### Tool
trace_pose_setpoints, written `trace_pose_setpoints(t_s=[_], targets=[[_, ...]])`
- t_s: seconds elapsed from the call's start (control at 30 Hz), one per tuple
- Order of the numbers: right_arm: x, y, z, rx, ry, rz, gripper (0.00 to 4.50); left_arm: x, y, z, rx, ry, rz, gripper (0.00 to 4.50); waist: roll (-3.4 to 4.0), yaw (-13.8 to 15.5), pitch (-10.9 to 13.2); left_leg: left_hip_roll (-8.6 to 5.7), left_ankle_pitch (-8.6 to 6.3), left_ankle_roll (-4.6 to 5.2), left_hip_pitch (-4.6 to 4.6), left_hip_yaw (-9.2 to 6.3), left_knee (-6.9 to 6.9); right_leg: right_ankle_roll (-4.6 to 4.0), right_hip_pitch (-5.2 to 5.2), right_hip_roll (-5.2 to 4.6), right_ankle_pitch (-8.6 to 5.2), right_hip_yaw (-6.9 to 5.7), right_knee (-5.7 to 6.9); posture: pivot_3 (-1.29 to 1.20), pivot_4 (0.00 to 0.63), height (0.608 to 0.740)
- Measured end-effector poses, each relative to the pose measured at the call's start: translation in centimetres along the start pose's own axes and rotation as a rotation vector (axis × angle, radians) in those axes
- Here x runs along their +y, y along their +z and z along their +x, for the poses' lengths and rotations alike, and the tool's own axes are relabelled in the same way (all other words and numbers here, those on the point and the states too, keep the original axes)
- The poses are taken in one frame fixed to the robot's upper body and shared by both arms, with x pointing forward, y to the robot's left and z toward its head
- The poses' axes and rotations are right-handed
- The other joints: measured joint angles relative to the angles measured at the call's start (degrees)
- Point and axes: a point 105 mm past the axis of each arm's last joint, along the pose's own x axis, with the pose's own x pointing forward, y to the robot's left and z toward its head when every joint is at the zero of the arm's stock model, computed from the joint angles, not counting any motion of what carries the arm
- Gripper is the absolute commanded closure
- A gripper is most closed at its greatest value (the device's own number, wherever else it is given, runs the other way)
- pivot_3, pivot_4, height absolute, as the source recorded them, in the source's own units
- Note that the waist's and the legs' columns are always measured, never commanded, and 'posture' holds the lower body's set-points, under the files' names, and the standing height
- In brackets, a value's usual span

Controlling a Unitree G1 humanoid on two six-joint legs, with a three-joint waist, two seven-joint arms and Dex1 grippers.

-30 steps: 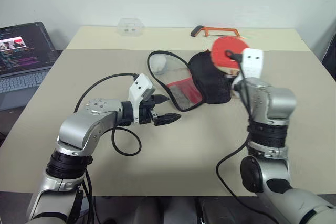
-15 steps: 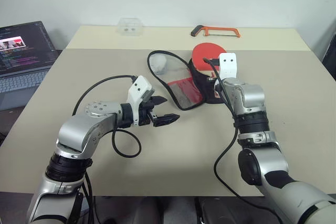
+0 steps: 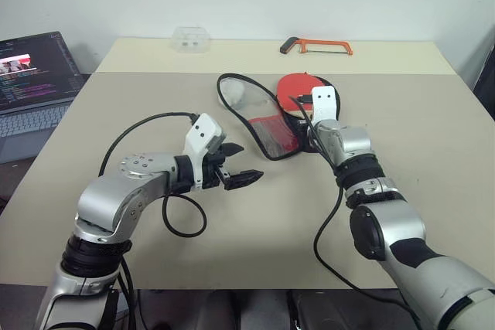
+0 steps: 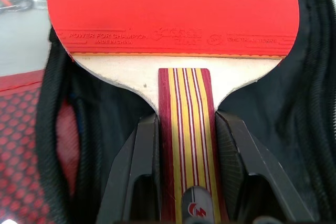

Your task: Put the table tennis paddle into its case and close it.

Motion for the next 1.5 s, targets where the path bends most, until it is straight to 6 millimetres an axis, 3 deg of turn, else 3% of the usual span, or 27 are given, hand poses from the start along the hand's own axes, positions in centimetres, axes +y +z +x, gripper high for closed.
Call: trace_pose_setpoints(t_s=[0.27,0.73,1.07,1.17,1.3,1.5], targets=[[-0.9,-0.1,0.0,0.009,-0.043,-0.002,3.41,0.1,-0.3,-0.2,0.005,0.011,-0.019,0.00,0.00,0.0,0.0,0.00,0.01,-0.02,0.00,0.00,0.00,0.00,0.00,0.00,0.00,0.00,0.00,0.00,0.150,0.740],[-0.8,-0.5,0.1,0.030,-0.036,0.012,3.41,0.1,-0.3,-0.2,0.009,0.013,-0.019,0.00,0.00,0.0,0.0,-0.01,0.04,-0.06,0.01,0.00,0.00,0.00,0.01,0.00,0.00,-0.01,0.00,0.00,0.150,0.740],[-0.6,-0.5,0.2,0.038,-0.024,0.034,0.06,0.2,-0.4,-0.3,0.012,0.018,-0.017,0.00,0.00,0.0,0.0,-0.01,0.04,-0.06,0.04,-0.02,0.01,0.00,0.04,0.01,0.00,-0.01,0.02,0.00,0.150,0.740],[-0.7,-0.2,0.0,0.039,-0.012,0.040,0.02,0.6,-0.3,-0.3,0.012,0.032,-0.016,0.00,0.00,0.0,0.0,-0.01,0.04,-0.06,0.04,-0.01,0.01,0.00,0.04,0.01,0.00,-0.01,0.02,0.00,0.150,0.740],[-1.2,2.1,-1.1,-0.004,-0.008,0.046,0.02,1.3,-0.2,-0.3,0.013,0.057,-0.015,0.00,0.00,0.0,0.0,0.00,0.03,-0.05,0.03,-0.03,0.00,0.00,0.03,0.00,0.00,-0.02,0.01,0.00,0.150,0.740],[-2.3,6.0,-4.5,-0.094,0.001,0.013,0.02,2.0,-0.5,-0.5,0.021,0.055,-0.013,0.00,0.00,0.1,0.0,0.02,-0.03,0.05,0.01,-0.06,-0.01,0.00,0.02,-0.01,0.00,-0.02,0.00,0.00,0.150,0.740]])
